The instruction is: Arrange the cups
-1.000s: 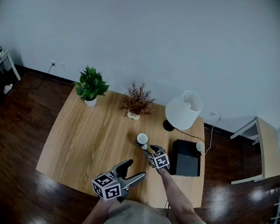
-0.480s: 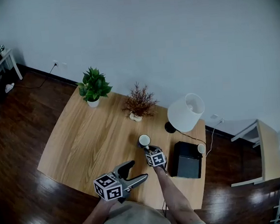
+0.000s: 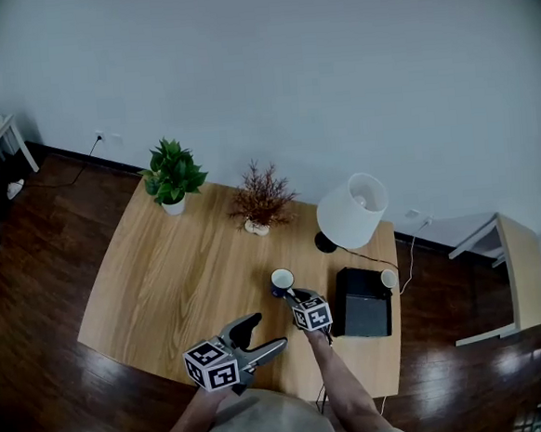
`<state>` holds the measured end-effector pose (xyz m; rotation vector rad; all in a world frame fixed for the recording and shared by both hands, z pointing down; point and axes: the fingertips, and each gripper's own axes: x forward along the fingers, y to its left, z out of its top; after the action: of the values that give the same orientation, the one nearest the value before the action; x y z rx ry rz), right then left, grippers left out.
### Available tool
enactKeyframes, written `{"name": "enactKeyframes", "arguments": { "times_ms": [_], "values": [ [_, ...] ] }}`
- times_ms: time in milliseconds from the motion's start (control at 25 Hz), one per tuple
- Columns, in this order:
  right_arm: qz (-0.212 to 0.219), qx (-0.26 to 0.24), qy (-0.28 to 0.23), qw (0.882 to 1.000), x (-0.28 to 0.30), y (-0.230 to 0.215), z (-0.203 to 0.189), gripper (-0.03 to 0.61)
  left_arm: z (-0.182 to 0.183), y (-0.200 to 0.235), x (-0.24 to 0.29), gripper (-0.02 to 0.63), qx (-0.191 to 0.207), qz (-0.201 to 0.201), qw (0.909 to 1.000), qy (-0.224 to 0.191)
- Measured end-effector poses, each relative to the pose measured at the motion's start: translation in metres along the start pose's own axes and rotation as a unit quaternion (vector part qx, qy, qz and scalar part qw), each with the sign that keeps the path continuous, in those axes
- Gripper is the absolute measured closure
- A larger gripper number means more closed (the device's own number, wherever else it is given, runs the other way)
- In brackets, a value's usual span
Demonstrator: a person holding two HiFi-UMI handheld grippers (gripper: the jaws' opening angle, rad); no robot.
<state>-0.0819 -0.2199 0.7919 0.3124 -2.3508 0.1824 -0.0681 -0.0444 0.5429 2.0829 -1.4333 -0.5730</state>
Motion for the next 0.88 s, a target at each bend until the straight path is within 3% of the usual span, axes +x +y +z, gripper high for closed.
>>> {"name": "enactKeyframes", "arguments": {
  "times_ms": [200,440,520,640,760,880],
  "values": [
    [0.002,0.079,-0.043,0.996,-0.034,-0.011,-0.016,0.499,-0.01,-0.005,0.01,0.222,-0.003,-0.014,0.9997,0.02],
    [-0.007,0.155,-0.134,0.979,-0.091,-0.037,-0.005,0.499,-0.02,-0.013,0.017,0.222,-0.004,-0.023,0.999,0.038],
    [-0.041,0.156,-0.159,0.974,-0.115,-0.06,-0.001,0.499,-0.024,-0.014,0.018,0.222,-0.004,-0.025,0.9987,0.045],
    [-0.133,0.139,-0.171,0.966,-0.154,-0.115,-0.006,0.499,-0.029,-0.018,0.02,0.222,-0.003,-0.029,0.9982,0.052],
    [-0.207,0.146,-0.164,0.953,-0.18,-0.166,-0.022,0.499,-0.032,-0.021,0.022,0.222,-0.002,-0.032,0.9978,0.058],
    [-0.244,0.152,-0.139,0.948,-0.184,-0.193,-0.042,0.499,-0.031,-0.023,0.022,0.222,0.001,-0.034,0.9976,0.061]
  ]
}}
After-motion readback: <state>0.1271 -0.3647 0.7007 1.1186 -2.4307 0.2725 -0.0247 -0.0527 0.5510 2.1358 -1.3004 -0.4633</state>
